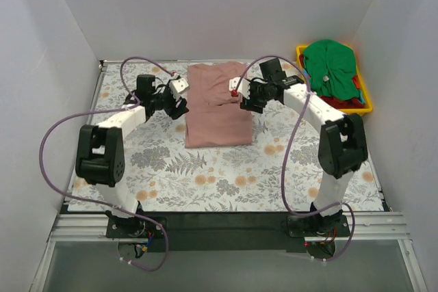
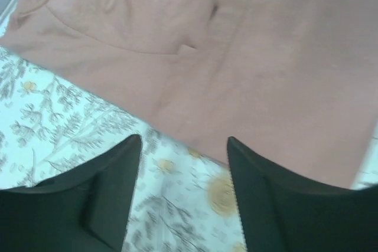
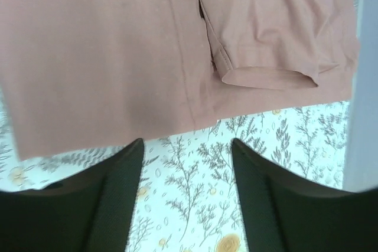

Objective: Fold and stack the t-shirts
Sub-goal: Fold the tshirt

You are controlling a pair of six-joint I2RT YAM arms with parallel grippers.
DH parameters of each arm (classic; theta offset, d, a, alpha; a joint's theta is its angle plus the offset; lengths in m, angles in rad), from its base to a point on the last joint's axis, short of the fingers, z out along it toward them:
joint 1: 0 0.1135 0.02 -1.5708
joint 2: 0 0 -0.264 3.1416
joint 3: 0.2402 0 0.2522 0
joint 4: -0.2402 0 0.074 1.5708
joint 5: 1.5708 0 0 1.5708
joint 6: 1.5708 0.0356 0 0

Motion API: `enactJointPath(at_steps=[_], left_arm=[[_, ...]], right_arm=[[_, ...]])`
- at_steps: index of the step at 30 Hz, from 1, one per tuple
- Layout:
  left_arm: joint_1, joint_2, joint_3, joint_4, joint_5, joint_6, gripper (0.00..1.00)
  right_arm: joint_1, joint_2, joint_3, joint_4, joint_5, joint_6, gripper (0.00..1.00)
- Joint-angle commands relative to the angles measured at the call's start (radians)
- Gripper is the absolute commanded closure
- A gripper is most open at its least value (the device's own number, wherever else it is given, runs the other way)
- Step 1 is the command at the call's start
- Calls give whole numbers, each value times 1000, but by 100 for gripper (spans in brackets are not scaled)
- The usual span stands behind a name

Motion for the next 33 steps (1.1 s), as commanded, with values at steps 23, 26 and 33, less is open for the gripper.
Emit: enactJointPath(at_steps=[23,26,33], left_arm=[[-198,-220,-447,36,-92,275,48],[-197,-188,-458,36,-106,304,51],[-197,-194,-430,-1,-105,290,100]], right_arm=[[149,-130,-486,197,37,4,50],[149,-115,-510,203,49,-8,52],[149,-132,-511,214,91,10,79]])
